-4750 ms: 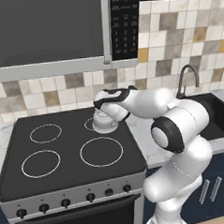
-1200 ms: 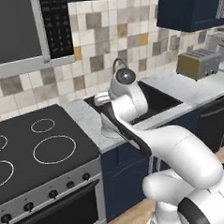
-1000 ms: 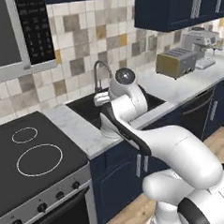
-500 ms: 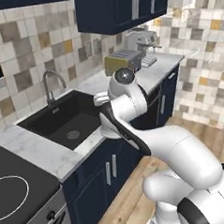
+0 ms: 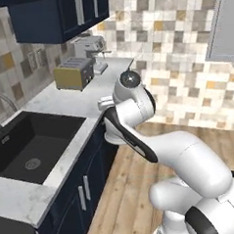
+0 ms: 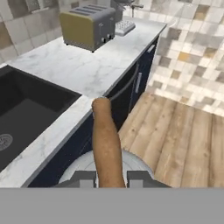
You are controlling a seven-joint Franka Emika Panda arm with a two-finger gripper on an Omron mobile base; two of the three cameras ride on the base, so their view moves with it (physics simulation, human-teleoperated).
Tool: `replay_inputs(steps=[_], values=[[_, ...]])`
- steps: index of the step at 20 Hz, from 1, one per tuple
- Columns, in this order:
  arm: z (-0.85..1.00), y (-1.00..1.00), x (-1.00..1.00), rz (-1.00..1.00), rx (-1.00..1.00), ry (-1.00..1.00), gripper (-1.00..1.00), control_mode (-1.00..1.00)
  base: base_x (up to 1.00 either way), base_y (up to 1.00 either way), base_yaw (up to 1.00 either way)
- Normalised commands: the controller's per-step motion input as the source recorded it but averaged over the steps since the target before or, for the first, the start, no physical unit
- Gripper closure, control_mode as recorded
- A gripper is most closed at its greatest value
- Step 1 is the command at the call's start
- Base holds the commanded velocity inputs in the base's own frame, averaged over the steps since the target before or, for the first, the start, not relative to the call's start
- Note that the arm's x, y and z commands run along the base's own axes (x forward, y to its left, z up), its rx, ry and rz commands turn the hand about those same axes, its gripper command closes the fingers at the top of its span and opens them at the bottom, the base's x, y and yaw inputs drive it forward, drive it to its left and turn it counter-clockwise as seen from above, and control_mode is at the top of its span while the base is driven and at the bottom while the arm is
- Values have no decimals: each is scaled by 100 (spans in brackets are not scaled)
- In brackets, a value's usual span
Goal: The kettle is done boiling. Turn off the stove, then wait for 300 timesteps before moving the kettle to the dining table.
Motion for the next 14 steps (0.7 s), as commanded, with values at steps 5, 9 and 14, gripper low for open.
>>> replay_inputs(steps=[5, 9, 14], values=[[0, 0, 0, 0, 0, 0, 100, 100, -14, 0, -51], [0, 0, 0, 0, 0, 0, 100, 100, -12, 0, -50], [0, 0, 0, 0, 0, 0, 100, 100, -2, 0, -49]])
